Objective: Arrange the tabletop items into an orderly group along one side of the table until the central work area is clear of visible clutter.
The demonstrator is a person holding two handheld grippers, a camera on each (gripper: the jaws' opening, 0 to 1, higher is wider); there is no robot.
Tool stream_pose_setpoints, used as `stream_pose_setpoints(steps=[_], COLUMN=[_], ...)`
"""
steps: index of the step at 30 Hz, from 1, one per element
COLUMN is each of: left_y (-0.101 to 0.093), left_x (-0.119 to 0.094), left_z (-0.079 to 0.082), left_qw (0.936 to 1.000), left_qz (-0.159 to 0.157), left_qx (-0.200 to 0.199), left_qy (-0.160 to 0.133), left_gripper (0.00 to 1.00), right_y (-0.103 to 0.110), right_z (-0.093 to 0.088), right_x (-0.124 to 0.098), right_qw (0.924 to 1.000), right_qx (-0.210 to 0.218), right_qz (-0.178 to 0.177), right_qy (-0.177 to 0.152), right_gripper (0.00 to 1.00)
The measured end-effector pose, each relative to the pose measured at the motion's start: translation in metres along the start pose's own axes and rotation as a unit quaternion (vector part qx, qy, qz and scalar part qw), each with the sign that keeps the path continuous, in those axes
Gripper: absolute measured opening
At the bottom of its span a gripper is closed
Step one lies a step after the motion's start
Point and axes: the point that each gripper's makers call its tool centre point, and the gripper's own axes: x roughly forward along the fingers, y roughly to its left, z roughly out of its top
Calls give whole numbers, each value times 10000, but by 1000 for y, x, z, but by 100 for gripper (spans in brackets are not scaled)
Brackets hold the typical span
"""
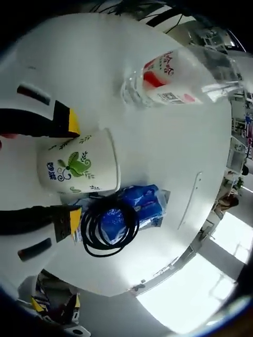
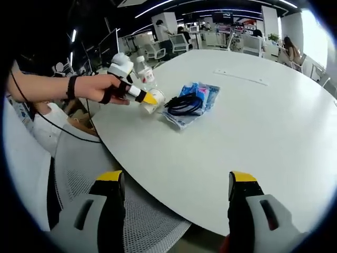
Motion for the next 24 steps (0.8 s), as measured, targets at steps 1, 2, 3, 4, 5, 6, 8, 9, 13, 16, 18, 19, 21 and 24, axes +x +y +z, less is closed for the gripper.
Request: stream_pose_setpoints(steps=[1, 2, 3, 4, 5, 6, 8, 9, 13, 16, 18, 19, 21, 24], left_y=[-1, -1, -2, -3, -4, -4, -3, -2, -3, -3, -5, -2, -1, 1], left_x=[-2, -1, -3, -3, -4, -4, -3, -3, -1, 0, 0, -1, -2, -7], left_z=[0, -1, -2, -1, -1, -2, -3, -3, -4, -2, 0, 0, 0, 1], left_qw=[10000, 10000, 10000, 10000, 10000, 10000, 10000, 10000, 9999, 9999, 9994, 9994, 9995, 9995], left_qz=[1, 3, 0, -8, -10, -9, -3, -1, -34, -46, -138, -116, -85, -113], left_qx=[-28, -39, -47, -60, -57, -43, -12, -27, -56, -93, -305, -326, -297, -291], left_qy=[6, 23, 28, 25, 24, 29, 59, 72, 100, 103, 45, 36, 17, -36], left_gripper=[51, 51, 50, 49, 48, 47, 45, 44, 42, 40, 40, 39, 39, 39], right_y=[1, 1, 1, 1, 0, 0, -2, -3, -10, -11, -12, -12, -12, -12], right_z=[0, 0, 1, 1, 1, 2, 3, 4, 10, 12, 15, 16, 19, 20], right_x=[0, 0, 0, 0, 0, 0, 0, -1, -1, 0, 1, 1, 2, 4], right_qw=[10000, 10000, 10000, 10000, 10000, 10000, 10000, 10000, 10000, 10000, 9999, 9999, 9999, 9998], right_qx=[11, 25, 34, 33, 27, 17, 6, 5, -20, -85, -117, -121, -122, -174], right_qz=[4, 9, 12, 13, 13, 13, 11, 6, -12, -3, 6, 9, 12, 56], right_qy=[-4, -10, -15, -15, -9, 2, 6, 2, -26, 2, 2, -3, -21, -14], right_gripper=[81, 81, 81, 81, 81, 81, 81, 81, 81, 81, 81, 81, 80, 80])
